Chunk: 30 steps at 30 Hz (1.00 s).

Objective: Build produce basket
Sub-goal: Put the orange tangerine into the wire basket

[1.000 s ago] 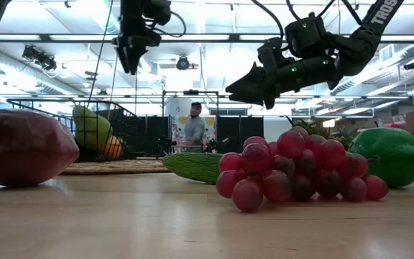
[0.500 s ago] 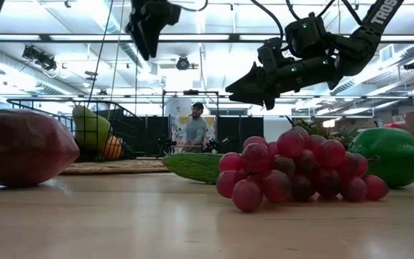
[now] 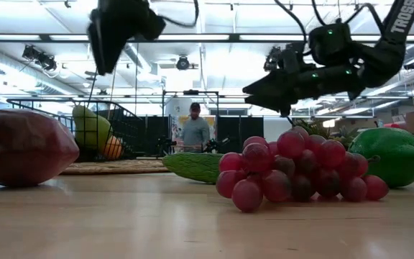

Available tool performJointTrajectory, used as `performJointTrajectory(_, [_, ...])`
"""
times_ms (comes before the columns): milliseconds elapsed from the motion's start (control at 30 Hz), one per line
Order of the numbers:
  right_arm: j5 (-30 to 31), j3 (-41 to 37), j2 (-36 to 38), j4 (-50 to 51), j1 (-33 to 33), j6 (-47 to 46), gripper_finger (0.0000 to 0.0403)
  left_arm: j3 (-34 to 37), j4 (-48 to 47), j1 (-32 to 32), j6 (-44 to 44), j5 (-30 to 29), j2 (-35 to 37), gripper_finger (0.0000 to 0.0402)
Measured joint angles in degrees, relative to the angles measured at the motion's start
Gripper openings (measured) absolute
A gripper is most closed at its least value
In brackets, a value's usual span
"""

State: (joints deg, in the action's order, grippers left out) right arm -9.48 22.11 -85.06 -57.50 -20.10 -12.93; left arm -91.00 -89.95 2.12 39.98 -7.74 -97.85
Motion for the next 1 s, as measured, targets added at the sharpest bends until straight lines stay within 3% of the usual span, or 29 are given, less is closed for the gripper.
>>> performJointTrajectory(200, [-4.1, -3.8, 0.0, -2.5, 2.5, -3.6, 0.0196, 0.0, 0.0, 12.2, 18.3, 5.4, 0.0, 0.0247])
performJointTrajectory(400, [-3.7, -6.8, 0.0, -2.5, 9.1, -3.9, 0.0196, 0.0, 1.7, 23.4, 42.1, 11.8, 0.0, 0.0247])
performJointTrajectory(567, [-1.8, -9.0, 0.0, -3.7, 14.3, -4.0, 0.0196, 0.0, 5.0, 29.4, 57.6, 12.6, -0.2, 0.0247])
performJointTrajectory(800, [1.1, -10.7, 0.0, -4.0, 19.9, -5.0, 0.0196, 0.0, 8.1, 34.3, 69.7, 13.2, -3.1, 0.0247])
performJointTrajectory(1000, [2.2, -10.7, 0.0, -5.2, 24.3, -5.1, 0.0196, 0.0, 17.1, 37.0, 74.9, 14.5, -7.6, 0.0247])
